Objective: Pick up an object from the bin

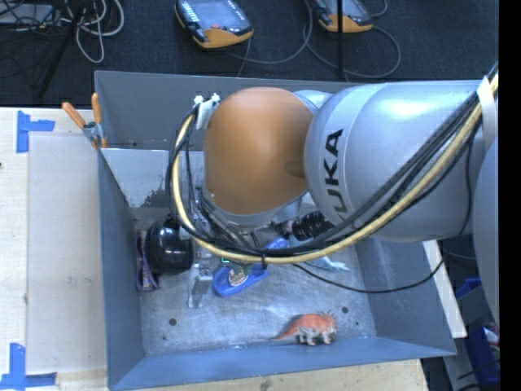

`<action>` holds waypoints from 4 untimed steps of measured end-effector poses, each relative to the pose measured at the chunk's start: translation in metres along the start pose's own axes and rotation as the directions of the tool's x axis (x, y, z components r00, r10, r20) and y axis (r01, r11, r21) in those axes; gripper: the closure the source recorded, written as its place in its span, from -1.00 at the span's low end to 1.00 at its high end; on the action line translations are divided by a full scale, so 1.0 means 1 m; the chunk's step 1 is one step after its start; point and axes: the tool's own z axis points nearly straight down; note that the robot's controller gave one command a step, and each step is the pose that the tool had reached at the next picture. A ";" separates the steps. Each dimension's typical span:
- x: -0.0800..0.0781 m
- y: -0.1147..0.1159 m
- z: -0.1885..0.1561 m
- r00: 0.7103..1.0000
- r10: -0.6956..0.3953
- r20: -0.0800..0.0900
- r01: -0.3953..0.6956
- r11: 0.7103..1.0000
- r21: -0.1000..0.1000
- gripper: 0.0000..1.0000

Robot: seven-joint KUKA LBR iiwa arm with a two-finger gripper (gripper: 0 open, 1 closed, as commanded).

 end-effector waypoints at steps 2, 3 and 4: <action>0.005 0.003 -0.016 0.999 -0.049 0.008 0.049 0.999 -0.001 -1.00; 0.007 0.004 0.020 0.997 -0.077 0.016 0.077 0.997 -0.003 -1.00; 0.018 -0.008 0.089 0.998 -0.056 0.011 0.056 0.998 -0.002 -1.00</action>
Offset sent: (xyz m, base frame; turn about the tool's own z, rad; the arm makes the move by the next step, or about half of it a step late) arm -0.0160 0.0133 0.0395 -0.1361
